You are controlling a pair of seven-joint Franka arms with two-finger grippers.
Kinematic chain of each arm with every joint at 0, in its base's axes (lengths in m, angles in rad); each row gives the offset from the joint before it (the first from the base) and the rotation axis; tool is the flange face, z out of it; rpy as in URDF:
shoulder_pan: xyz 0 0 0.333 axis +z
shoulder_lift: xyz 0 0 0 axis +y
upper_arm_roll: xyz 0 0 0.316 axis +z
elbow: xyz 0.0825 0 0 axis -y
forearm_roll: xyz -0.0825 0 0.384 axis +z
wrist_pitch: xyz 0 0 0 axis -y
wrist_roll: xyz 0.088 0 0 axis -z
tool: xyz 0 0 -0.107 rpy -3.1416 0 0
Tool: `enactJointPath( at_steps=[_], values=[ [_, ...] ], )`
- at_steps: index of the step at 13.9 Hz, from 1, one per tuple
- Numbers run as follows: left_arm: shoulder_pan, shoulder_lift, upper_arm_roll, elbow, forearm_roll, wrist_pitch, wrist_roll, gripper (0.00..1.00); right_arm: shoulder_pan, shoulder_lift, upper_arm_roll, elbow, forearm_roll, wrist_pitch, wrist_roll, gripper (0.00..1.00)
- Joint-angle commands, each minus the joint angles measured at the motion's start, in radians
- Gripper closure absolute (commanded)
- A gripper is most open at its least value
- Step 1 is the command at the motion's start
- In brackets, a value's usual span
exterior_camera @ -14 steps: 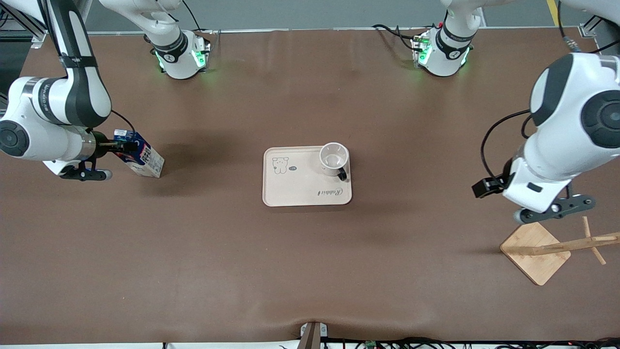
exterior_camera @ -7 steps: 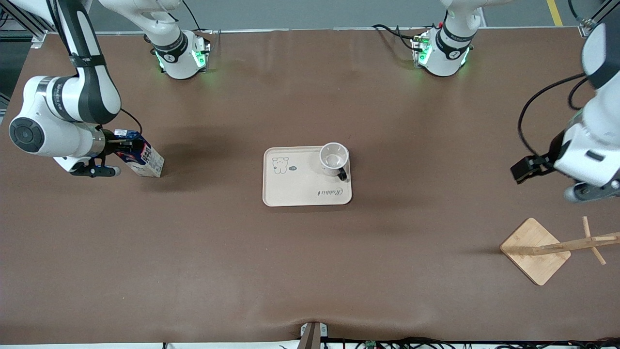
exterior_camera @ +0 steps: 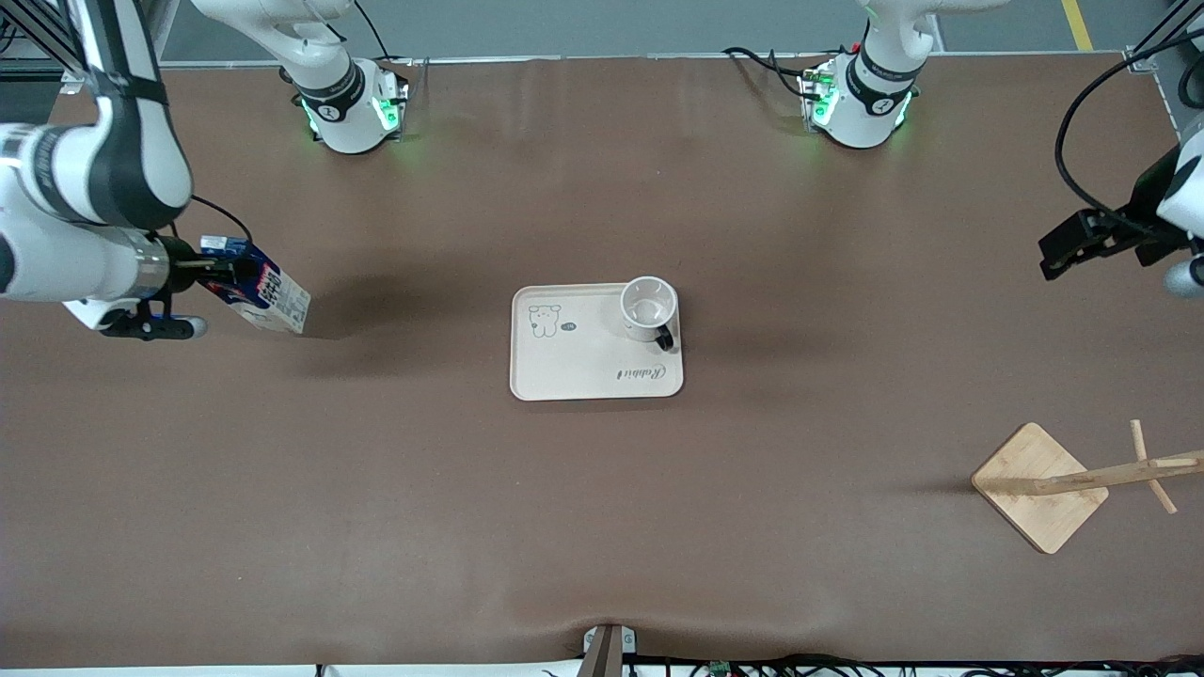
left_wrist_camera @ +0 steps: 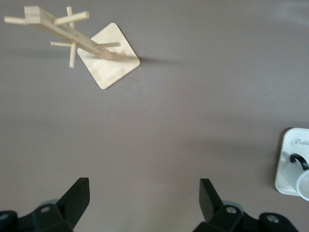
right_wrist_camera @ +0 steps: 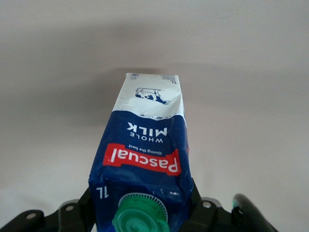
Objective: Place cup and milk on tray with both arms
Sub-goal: 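Lift the milk carton with the right gripper while the left gripper withdraws, then carry the milk carton onto the tray beside the mug with the right gripper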
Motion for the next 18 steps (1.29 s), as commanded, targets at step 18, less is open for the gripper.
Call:
enactJointPath(
  at_steps=[18],
  values=[
    [-0.016,-0.158,0.036,-0.164,-0.045,-0.005,0.029,0.0,0.574,0.598,-0.002,0.714,0.375,-0.018,0.553,1.0]
  ],
)
